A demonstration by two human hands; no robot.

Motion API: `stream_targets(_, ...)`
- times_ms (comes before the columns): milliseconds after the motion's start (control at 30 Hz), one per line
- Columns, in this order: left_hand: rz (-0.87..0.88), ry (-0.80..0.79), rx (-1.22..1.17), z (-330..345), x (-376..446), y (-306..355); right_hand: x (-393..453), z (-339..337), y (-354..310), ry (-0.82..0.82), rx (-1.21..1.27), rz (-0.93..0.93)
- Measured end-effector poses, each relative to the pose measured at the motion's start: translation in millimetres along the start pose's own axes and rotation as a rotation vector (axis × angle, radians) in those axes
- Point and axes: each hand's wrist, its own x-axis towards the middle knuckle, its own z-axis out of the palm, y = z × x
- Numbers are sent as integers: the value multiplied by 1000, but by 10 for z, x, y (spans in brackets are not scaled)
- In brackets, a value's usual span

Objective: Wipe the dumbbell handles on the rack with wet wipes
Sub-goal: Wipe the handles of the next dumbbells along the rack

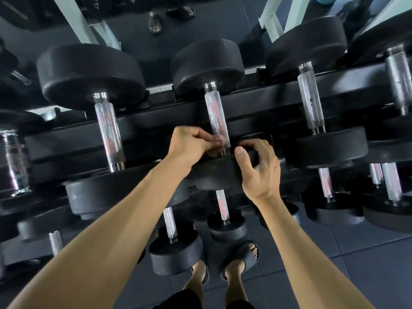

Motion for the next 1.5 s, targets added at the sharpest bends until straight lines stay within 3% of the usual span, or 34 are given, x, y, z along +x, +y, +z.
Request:
stream_targets(167, 67, 112, -179, 10, 184, 167, 1, 3, 15, -11, 18, 4)
stream_targets(300, 7, -40, 108, 9, -29, 62, 1, 12, 20, -1, 12, -8)
stream_targets(400, 51, -29, 210, 29, -54, 44, 1, 9, 13, 0, 17, -4)
stream_targets(567, 138, 180, -12, 23, 182, 212, 2, -5, 4, -28, 35, 18)
stream_targets(767, 54, 53, 95, 58, -63, -37, 2, 8, 18, -15, 11, -15)
stream_targets(933, 109, 349, -231, 101, 388, 404, 9, 13, 21, -22, 19, 0)
stream_targets(1133, 52, 217, -147, 138, 96, 241, 7, 14, 25, -2, 20, -14)
stream_targets(1367, 14, 396, -299, 197, 388, 600, 14, 1, 27, -23, 33, -3)
stream_targets(1500, 39, 283, -191, 194, 107, 300, 11, 4, 20, -12, 26, -22)
